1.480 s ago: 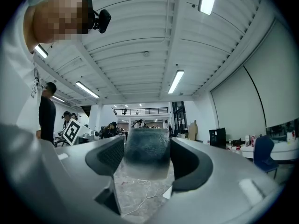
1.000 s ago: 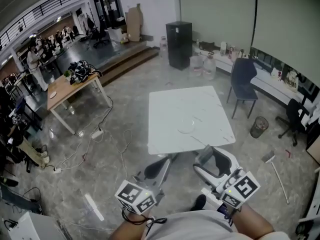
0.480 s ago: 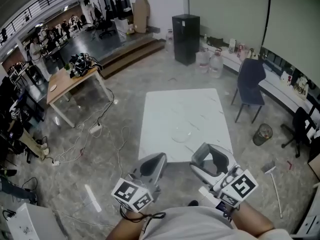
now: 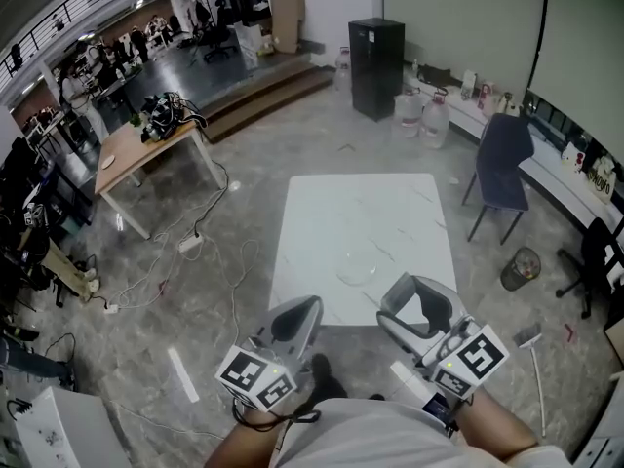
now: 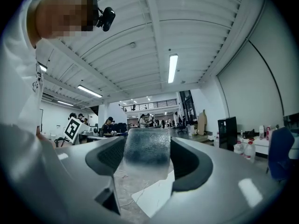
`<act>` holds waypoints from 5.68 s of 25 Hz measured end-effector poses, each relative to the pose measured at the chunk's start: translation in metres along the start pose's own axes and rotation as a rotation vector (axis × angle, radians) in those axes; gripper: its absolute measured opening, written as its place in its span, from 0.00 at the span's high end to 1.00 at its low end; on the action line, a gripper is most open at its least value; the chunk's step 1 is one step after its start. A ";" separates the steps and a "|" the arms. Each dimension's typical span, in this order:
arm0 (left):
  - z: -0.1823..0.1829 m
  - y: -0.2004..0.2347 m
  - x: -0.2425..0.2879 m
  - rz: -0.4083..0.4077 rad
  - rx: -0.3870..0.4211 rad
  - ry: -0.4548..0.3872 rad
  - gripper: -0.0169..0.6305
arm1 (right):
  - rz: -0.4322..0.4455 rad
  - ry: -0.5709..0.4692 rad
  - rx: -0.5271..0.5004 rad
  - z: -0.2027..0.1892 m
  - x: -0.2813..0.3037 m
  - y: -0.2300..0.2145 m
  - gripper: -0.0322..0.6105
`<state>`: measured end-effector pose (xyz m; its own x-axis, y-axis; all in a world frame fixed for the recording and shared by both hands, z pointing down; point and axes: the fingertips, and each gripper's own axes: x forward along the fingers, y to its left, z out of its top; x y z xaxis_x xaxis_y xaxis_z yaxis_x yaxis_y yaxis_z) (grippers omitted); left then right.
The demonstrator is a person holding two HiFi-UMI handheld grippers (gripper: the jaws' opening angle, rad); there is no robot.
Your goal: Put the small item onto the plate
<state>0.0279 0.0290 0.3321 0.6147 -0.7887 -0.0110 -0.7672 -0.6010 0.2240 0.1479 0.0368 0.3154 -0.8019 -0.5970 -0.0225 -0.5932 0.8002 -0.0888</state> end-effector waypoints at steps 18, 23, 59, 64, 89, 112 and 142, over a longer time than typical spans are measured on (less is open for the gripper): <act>0.002 0.198 0.162 -0.218 -0.025 0.097 0.97 | -0.158 0.094 -0.012 -0.047 0.198 -0.134 0.48; -0.014 0.226 0.192 -0.283 -0.050 0.124 0.97 | -0.214 0.157 -0.021 -0.075 0.222 -0.166 0.48; -0.125 0.322 0.247 0.007 -0.217 0.193 0.97 | 0.058 0.837 0.069 -0.435 0.282 -0.284 0.48; -0.141 0.329 0.245 0.025 -0.246 0.207 0.97 | 0.065 0.924 0.066 -0.474 0.284 -0.292 0.48; -0.167 0.349 0.229 0.069 -0.291 0.246 0.97 | 0.106 1.110 -0.016 -0.546 0.290 -0.290 0.48; -0.109 0.300 0.247 -0.050 -0.208 0.202 0.97 | -0.100 0.590 -0.047 -0.325 0.301 -0.292 0.86; 0.077 0.220 0.310 -0.215 -0.042 0.008 0.97 | -0.172 0.012 -0.128 0.038 0.264 -0.285 0.95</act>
<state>0.0356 -0.3580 0.3031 0.7647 -0.6421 -0.0546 -0.6105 -0.7489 0.2576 0.1081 -0.3512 0.2969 -0.6887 -0.7251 -0.0062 -0.7247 0.6880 0.0372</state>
